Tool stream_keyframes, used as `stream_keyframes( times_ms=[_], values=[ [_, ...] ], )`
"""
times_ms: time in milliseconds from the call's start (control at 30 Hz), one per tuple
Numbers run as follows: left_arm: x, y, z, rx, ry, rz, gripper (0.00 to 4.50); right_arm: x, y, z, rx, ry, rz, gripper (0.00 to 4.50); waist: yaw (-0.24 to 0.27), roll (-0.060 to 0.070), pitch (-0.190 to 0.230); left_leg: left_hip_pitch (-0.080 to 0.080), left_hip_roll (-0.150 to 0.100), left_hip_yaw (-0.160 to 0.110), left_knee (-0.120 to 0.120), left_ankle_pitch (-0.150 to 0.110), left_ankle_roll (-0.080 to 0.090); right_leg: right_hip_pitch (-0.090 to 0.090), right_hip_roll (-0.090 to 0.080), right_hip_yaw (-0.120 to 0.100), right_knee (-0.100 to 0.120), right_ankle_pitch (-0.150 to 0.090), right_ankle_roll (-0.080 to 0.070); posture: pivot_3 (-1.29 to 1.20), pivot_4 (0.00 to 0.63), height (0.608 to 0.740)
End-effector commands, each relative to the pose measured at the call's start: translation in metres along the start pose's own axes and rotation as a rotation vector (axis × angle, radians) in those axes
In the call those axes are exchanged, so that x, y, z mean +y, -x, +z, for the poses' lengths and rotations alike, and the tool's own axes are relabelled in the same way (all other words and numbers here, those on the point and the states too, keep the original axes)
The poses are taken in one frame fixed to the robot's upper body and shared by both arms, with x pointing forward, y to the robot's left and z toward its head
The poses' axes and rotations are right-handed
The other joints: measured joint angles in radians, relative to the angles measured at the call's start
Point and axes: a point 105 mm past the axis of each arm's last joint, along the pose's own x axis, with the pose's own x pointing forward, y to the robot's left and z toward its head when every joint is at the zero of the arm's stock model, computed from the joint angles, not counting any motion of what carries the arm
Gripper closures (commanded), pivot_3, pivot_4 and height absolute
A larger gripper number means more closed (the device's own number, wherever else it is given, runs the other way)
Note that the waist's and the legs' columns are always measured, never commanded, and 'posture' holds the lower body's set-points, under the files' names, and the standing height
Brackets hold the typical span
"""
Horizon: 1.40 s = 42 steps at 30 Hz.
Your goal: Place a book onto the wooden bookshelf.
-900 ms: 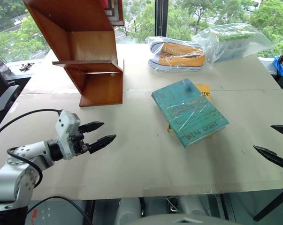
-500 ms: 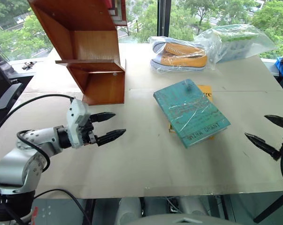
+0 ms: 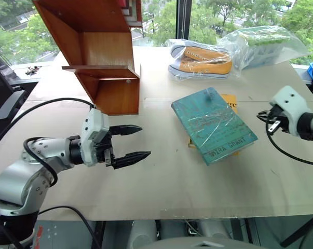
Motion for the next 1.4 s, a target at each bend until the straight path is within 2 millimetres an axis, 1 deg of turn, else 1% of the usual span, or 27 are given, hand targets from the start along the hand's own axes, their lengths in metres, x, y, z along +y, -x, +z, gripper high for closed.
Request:
stream_keyframes(
  times_ms=[33,100,167,233,367,433,500,533,567,600,633,667,700,733,767,833,867,900,967,1033,1100,1200,1400],
  values=[
    [-0.008,-0.001,0.005,-0.021,-0.005,-0.008,0.0,0.008,-0.02,0.002,0.011,0.0,0.063,4.48,-0.001,0.0,0.0,0.0,0.0,-0.001,0.0,0.0,0.0,0.0,0.0,0.0,0.0,0.0,0.0,0.0,0.15,0.74],
    [-0.008,-0.001,0.004,-0.021,0.001,0.001,0.0,0.01,-0.029,-0.001,0.032,0.05,0.074,4.48,0.001,0.0,0.0,-0.002,0.0,-0.003,0.002,0.0,0.0,0.0,0.001,-0.001,0.0,0.0,0.0,0.0,0.15,0.74],
    [-0.008,-0.001,0.001,-0.012,0.006,0.023,0.0,0.016,-0.038,0.01,-0.003,0.077,0.098,4.48,0.002,0.002,0.001,-0.005,0.0,-0.004,0.004,0.0,0.0,-0.001,0.0,-0.002,0.0,0.0,0.0,0.0,0.15,0.74],
    [-0.009,-0.002,-0.003,-0.003,0.013,0.036,0.0,0.019,-0.043,0.023,-0.039,0.082,0.115,4.48,-0.003,0.002,0.001,-0.012,0.001,-0.005,0.01,0.0,0.0,-0.006,0.0,-0.003,0.001,0.0,0.001,0.0,0.15,0.74],
    [-0.009,-0.004,-0.009,0.013,0.026,0.063,0.0,0.018,-0.047,0.026,-0.043,0.109,0.11,4.48,0.003,0.002,0.001,-0.013,0.001,-0.006,0.011,0.0,0.0,-0.007,0.0,-0.004,0.001,0.0,0.001,0.0,0.15,0.74],
    [-0.002,-0.005,-0.008,-0.001,0.053,0.098,0.0,0.015,-0.045,0.026,-0.058,0.111,0.094,4.48,0.008,0.002,0.001,-0.014,0.001,-0.007,0.011,0.0,0.0,-0.007,0.0,-0.006,0.001,0.0,0.001,0.0,0.15,0.74],
    [0.01,-0.012,-0.01,-0.003,0.173,0.147,0.0,0.002,-0.031,0.023,-0.079,0.125,0.038,4.48,0.013,0.002,0.001,-0.015,0.0,-0.008,0.011,0.0,0.0,-0.007,0.0,-0.007,0.001,0.0,0.001,0.0,0.15,0.74],
    [0.014,-0.015,-0.015,0.036,0.239,0.166,0.0,0.001,-0.022,0.023,-0.112,0.094,0.049,4.48,0.017,0.002,0.001,-0.015,0.0,-0.009,0.011,0.0,0.0,-0.007,0.0,-0.007,0.001,0.0,0.001,0.0,0.15,0.74],
    [0.015,-0.02,-0.016,0.039,0.298,0.158,0.0,-0.002,-0.012,0.023,-0.149,0.069,0.04,4.24,0.025,0.002,0.001,-0.015,-0.001,-0.01,0.011,0.0,0.0,-0.007,-0.001,-0.008,0.002,0.0,0.001,0.0,0.15,0.74],
    [0.017,-0.025,-0.014,0.014,0.376,0.138,0.0,0.001,0.001,0.023,-0.192,0.049,0.049,3.96,0.033,0.002,0.001,-0.015,-0.001,-0.011,0.011,0.0,0.0,-0.007,-0.001,-0.008,0.002,0.0,0.001,0.0,0.15,0.74],
    [0.02,-0.029,-0.014,0.007,0.447,0.123,0.0,0.008,0.015,0.023,-0.244,0.06,0.076,3.46,0.031,0.002,0.001,-0.017,-0.001,-0.012,0.012,0.0,0.0,-0.007,-0.002,-0.01,0.002,0.0,0.001,0.0,0.15,0.74],
    [0.024,-0.035,-0.012,-0.011,0.497,0.114,0.0,0.014,0.03,0.022,-0.29,0.035,0.094,3.31,0.037,0.002,0.001,-0.017,-0.001,-0.012,0.012,0.0,0.0,-0.006,-0.002,-0.01,0.002,0.0,0.001,0.0,0.15,0.74],
    [0.029,-0.041,-0.012,-0.026,0.574,0.105,0.0,0.025,0.047,0.024,-0.368,0.022,0.129,2.74,0.044,0.003,0.0,-0.018,-0.002,-0.014,0.012,0.0,0.0,-0.006,-0.002,-0.011,0.001,0.0,0.002,0.0,0.15,0.74],
    [0.032,-0.045,-0.012,-0.031,0.636,0.092,0.0,0.034,0.061,0.025,-0.422,0.009,0.152,2.31,0.042,0.003,0.0,-0.019,-0.002,-0.017,0.013,0.0,0.0,-0.005,-0.002,-0.013,0.001,-0.001,0.002,0.0,0.15,0.74],
    [0.035,-0.048,-0.012,-0.029,0.676,0.083,0.0,0.039,0.071,0.025,-0.451,-0.005,0.154,1.78,0.037,0.003,0.0,-0.019,-0.002,-0.018,0.014,0.0,0.0,-0.004,-0.002,-0.013,0.001,-0.001,0.003,0.0,0.15,0.74],
    [0.046,-0.057,-0.015,-0.034,0.777,0.086,0.0,0.048,0.088,0.025,-0.507,-0.023,0.156,0.92,0.022,0.002,0.001,-0.018,-0.003,-0.019,0.014,0.0,0.0,-0.003,-0.003,-0.013,0.002,-0.001,0.003,0.0,0.15,0.74],
    [0.05,-0.062,-0.018,-0.034,0.834,0.079,0.0,0.054,0.097,0.024,-0.532,-0.031,0.166,0.42,0.022,0.002,0.001,-0.016,-0.003,-0.019,0.014,0.0,0.0,-0.002,-0.002,-0.012,0.002,-0.001,0.003,0.0,0.15,0.74],
    [0.054,-0.067,-0.02,-0.033,0.876,0.077,0.0,0.059,0.104,0.024,-0.545,-0.036,0.177,0.03,0.023,0.003,0.0,-0.013,-0.005,-0.021,0.013,0.0,0.0,0.001,-0.002,-0.011,0.002,-0.001,0.003,0.0,0.15,0.74],
    [0.063,-0.079,-0.024,-0.04,0.972,0.085,0.0,0.069,0.117,0.024,-0.569,-0.044,0.189,0.03,0.018,0.003,0.0,-0.008,-0.008,-0.027,0.013,0.0,0.0,0.007,-0.003,-0.013,0.002,-0.001,0.004,0.0,0.15,0.74],
    [0.069,-0.091,-0.027,-0.049,1.064,0.075,0.0,0.074,0.128,0.026,-0.6,-0.031,0.168,0.03,0.021,0.003,0.0,-0.008,-0.012,-0.034,0.013,0.0,0.001,0.008,-0.003,-0.014,0.002,-0.001,0.004,0.0,0.15,0.74],
    [0.073,-0.1,-0.032,-0.036,1.153,0.073,0.0,0.08,0.135,0.028,-0.617,-0.027,0.147,0.03,0.021,0.002,0.001,-0.008,-0.014,-0.039,0.014,0.0,0.001,0.009,-0.003,-0.015,0.003,-0.001,0.004,0.0,0.15,0.74],
    [0.078,-0.111,-0.037,-0.036,1.26,0.066,0.0,0.09,0.136,0.026,-0.604,-0.038,0.14,0.03,0.023,0.002,0.0,-0.008,-0.015,-0.043,0.014,0.0,0.0,0.009,-0.003,-0.016,0.003,-0.001,0.004,0.0,0.15,0.74],
    [0.074,-0.137,-0.046,-0.032,1.364,0.04,0.0,0.101,0.136,0.027,-0.603,-0.073,0.131,0.03,0.026,0.002,0.0,-0.009,-0.018,-0.046,0.015,0.0,0.0,0.01,-0.004,-0.016,0.004,-0.001,0.004,0.0,0.15,0.74]
  ],
)
